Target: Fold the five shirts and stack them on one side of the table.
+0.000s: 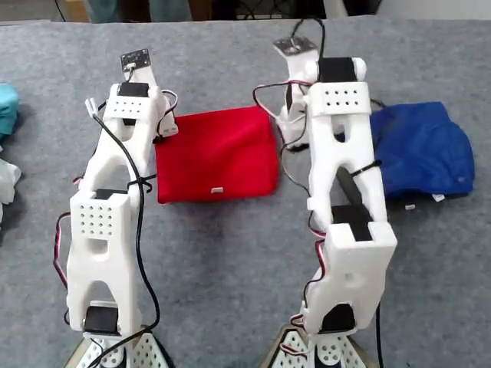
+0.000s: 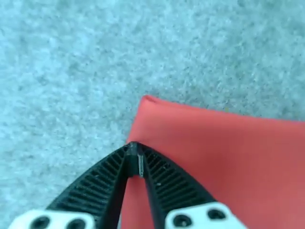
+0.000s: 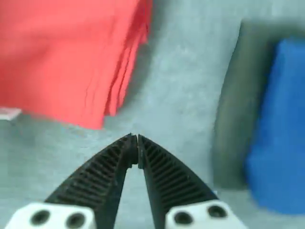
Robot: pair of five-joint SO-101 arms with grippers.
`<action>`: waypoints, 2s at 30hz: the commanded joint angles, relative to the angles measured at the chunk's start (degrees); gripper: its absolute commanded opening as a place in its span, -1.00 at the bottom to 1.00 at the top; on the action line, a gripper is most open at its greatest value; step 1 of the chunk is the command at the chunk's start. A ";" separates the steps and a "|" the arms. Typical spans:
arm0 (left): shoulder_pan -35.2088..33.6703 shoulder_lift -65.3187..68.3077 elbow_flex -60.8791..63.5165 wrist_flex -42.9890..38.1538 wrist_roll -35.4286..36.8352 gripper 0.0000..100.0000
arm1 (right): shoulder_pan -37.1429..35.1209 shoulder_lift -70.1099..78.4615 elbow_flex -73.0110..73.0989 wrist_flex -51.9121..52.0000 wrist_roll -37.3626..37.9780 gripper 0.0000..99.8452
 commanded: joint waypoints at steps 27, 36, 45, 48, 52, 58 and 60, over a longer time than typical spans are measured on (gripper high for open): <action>-5.58 -3.08 -9.10 7.47 -10.46 -0.94 | -8.53 -3.74 16.92 -14.59 -20.84 -0.25; -11.03 -5.80 -22.90 22.68 -17.93 -0.94 | -9.67 -3.74 9.63 -7.74 -19.52 -0.25; -20.53 -11.60 -34.15 29.54 -31.65 -0.94 | -16.00 -2.15 7.78 -11.96 -26.99 -0.25; -22.55 -12.04 -34.51 29.45 -33.32 -0.94 | -16.00 0.13 8.48 -16.00 -27.16 -0.25; -22.11 -12.04 -34.24 29.36 -33.05 -0.94 | -15.91 5.76 7.96 -20.13 -27.16 -0.25; -20.53 -12.04 -34.15 29.36 -32.88 -0.94 | -14.77 13.41 6.81 -21.98 -27.16 -0.25; -20.35 -11.96 -34.15 29.36 -32.88 -0.94 | -14.59 14.73 6.11 -21.98 -27.16 -0.25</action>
